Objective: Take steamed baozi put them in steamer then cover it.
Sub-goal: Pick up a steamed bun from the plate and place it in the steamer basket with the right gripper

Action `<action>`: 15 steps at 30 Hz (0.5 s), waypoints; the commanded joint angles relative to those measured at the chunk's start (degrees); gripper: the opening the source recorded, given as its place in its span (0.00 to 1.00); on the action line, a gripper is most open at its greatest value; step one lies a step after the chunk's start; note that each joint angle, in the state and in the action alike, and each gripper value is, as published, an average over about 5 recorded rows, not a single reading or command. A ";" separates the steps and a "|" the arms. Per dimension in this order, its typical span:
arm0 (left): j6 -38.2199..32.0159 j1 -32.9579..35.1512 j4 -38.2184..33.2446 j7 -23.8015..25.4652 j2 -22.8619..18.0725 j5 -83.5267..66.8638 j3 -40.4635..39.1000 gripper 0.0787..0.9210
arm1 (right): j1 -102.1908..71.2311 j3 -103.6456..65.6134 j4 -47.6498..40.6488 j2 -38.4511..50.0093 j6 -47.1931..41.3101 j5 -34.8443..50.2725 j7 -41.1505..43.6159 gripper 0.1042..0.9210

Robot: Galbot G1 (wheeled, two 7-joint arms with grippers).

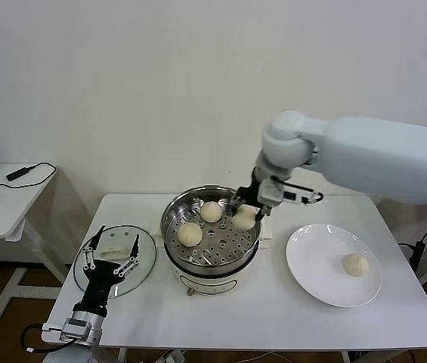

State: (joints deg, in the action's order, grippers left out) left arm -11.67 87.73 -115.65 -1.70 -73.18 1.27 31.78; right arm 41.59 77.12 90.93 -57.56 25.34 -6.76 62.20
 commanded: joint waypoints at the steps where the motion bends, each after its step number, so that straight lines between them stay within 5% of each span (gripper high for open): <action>1: -0.09 0.01 0.14 0.01 0.05 -0.15 0.14 0.88 | -2.46 0.26 1.75 -5.82 3.75 -8.23 -1.07 0.63; 15: -0.50 -0.31 0.68 -0.06 0.11 -0.74 0.56 0.88 | -10.43 -2.40 -0.86 -7.79 7.61 -15.94 -2.97 0.64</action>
State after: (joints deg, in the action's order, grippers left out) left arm -12.10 87.40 -114.96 -1.75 -73.10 0.60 32.32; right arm 33.82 75.23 90.22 -63.43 31.24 -18.69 59.92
